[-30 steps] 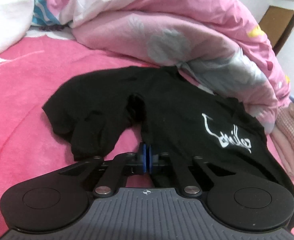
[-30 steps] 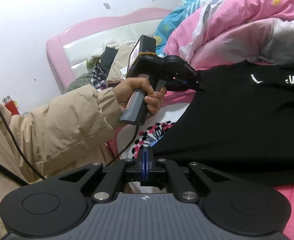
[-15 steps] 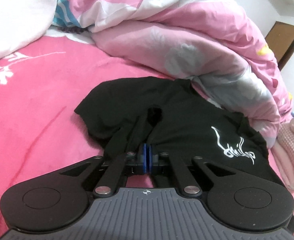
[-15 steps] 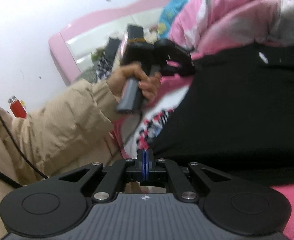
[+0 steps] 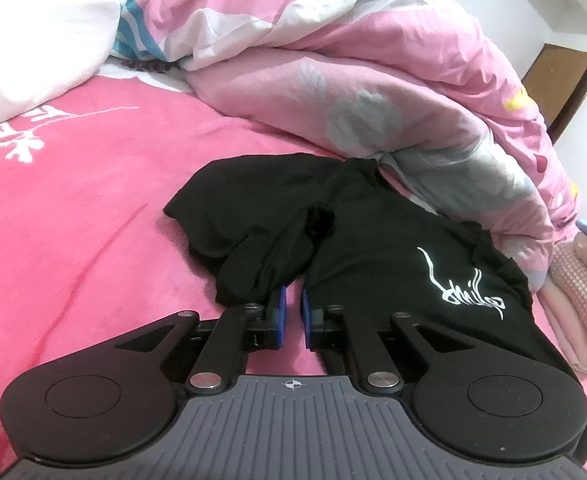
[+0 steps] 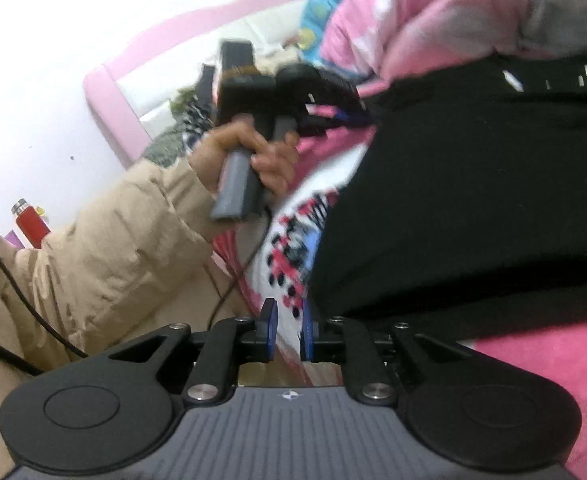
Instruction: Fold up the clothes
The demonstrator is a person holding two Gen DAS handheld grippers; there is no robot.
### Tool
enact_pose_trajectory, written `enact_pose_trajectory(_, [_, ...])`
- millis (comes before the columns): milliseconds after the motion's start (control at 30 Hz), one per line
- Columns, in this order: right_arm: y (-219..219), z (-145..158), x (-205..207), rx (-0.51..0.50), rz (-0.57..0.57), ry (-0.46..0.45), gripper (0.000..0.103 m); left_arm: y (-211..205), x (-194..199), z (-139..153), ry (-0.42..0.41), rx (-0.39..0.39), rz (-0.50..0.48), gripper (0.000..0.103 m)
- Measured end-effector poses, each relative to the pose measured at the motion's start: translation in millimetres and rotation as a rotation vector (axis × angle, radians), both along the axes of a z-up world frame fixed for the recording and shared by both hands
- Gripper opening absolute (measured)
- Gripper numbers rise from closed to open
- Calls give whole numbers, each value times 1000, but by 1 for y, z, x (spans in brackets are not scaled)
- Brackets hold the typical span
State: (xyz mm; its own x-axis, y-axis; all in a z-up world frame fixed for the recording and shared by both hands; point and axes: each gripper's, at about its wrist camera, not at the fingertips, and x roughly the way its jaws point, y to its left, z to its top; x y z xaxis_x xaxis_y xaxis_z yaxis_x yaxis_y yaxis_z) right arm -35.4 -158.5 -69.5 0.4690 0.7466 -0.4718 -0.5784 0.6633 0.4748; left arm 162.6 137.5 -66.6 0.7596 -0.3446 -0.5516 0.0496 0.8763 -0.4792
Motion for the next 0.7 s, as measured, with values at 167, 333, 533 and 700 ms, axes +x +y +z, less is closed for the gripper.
enact_pose_trajectory(167, [7, 14, 9, -32, -62, -51, 14, 2, 0, -1, -8, -10, -2, 8])
enact_pose_trajectory(333, [35, 6, 24, -130, -67, -67, 14, 5, 0, -4, -12, -36, -7, 8])
enact_pose_trajectory(533, [56, 2, 22, -125, 24, -88, 12, 8, 1, -6, -8, -66, -10, 8])
enact_pose_trajectory(700, [65, 0, 8, -107, 84, -90, 12, 14, 4, -3, 12, -132, -2, 18])
